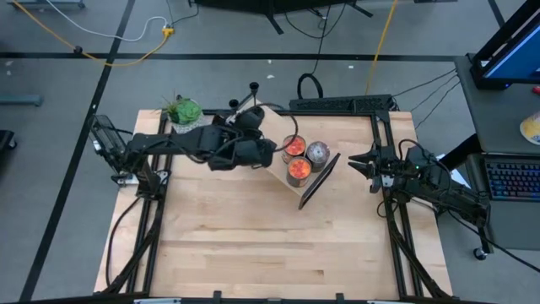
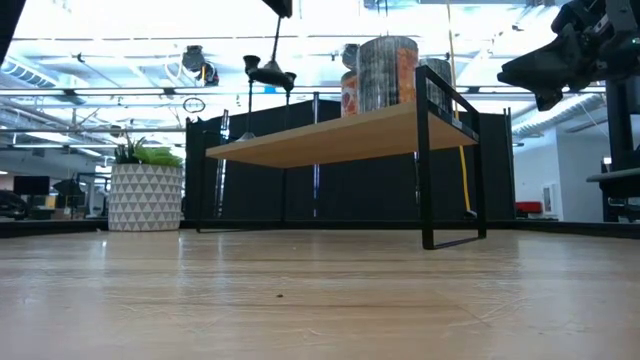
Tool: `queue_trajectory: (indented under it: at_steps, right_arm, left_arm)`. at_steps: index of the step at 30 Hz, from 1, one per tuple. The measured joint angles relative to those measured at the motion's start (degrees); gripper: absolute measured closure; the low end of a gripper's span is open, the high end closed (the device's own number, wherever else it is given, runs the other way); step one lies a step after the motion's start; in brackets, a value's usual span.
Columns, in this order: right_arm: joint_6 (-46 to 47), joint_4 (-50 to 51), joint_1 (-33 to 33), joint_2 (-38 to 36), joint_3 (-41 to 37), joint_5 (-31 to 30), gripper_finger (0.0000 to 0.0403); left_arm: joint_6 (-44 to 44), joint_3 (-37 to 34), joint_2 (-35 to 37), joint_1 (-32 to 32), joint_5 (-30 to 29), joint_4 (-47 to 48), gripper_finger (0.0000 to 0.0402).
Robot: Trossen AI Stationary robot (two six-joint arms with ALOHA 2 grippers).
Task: Pick & Place candle stick holders
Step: Put the black candle holder on the shelf
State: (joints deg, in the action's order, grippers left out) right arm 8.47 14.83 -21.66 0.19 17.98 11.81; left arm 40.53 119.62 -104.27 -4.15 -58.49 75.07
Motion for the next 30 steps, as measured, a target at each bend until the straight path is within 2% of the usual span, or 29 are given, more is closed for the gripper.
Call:
queue_trajectory:
  at_steps: [7,15,25,30]
  right_arm:
    - [0.0,0.0,0.0,0.0,0.0,0.0,0.0312]
    - [0.0,0.0,0.0,0.0,0.0,0.0,0.0312]
    - [0.1,0.0,0.0,0.0,0.0,0.2,0.0312]
    - [0.7,0.0,0.0,0.0,0.0,0.2,0.0312]
  left_arm:
    - [-4.7,-3.0,0.0,4.9,1.8,-8.1,0.0365]
    - [-12.2,-6.9,0.0,8.9,7.5,-20.5,0.0342]
    - [-12.9,-16.4,2.7,12.7,10.1,-28.8,0.0339]
    - [-15.6,-22.1,4.4,13.8,11.6,-37.0,0.0339]
